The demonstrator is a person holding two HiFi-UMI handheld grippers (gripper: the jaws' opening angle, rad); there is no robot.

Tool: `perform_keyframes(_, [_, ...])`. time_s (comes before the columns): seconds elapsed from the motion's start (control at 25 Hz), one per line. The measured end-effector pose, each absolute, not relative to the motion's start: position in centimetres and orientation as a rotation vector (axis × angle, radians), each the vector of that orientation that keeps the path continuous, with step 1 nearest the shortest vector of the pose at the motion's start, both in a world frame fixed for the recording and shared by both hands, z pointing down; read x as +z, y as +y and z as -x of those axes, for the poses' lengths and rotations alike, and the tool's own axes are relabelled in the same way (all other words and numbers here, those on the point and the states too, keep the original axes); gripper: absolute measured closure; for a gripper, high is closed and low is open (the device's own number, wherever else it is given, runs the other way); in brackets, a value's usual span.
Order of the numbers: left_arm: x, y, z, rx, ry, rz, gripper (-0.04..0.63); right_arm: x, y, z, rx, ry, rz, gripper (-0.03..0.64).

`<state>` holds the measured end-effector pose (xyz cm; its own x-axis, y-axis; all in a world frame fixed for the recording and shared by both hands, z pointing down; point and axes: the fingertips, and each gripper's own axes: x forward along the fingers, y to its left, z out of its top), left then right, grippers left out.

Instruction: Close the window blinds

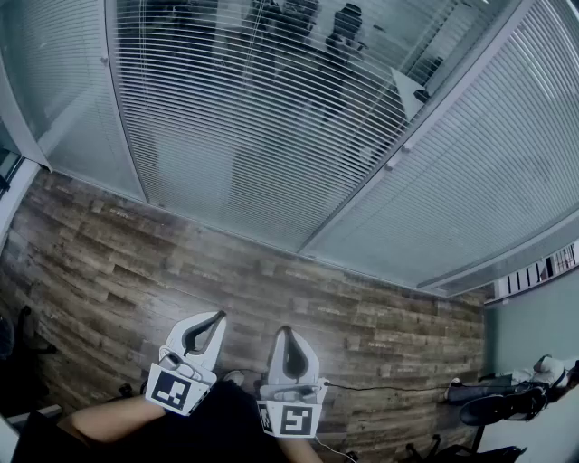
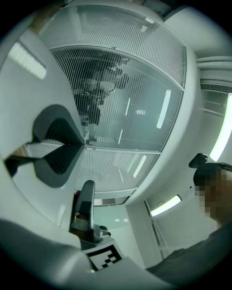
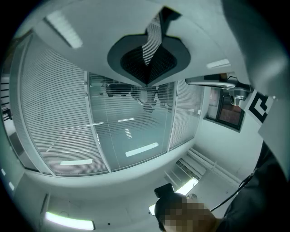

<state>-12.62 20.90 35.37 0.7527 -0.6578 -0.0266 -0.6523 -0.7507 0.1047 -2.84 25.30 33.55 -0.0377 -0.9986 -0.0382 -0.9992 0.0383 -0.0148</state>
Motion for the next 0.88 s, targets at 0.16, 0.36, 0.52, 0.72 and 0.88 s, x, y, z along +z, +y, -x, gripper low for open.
perform_keyframes(0.16, [35.3,20.6,12.4,-0.107,-1.065,-2.855,0.594,33.5,25.1,2.4,0.012,2.228,2.146,0.615])
perform_keyframes(0.36, [35.4,19.9,13.2,-0.084,-1.094,-2.857,0.594,33.9,25.4,2.2,-0.027,2.204,2.128,0.615])
perform_keyframes(0.52, [34.8,19.5,12.8,-0.065,-1.122,-2.889,0.594,34.1,25.9,0.8,-0.052,2.188,2.149,0.614])
perform_keyframes(0.72, [35.3,20.2,11.0,-0.05,-1.135,-2.89,0.594,34.6,26.5,-0.7,-0.031,2.179,2.169,0.614])
perform_keyframes(0.88, [34.8,20.8,8.6,-0.073,-1.14,-2.894,0.594,35.2,26.9,-2.7,-0.026,2.172,2.181,0.614])
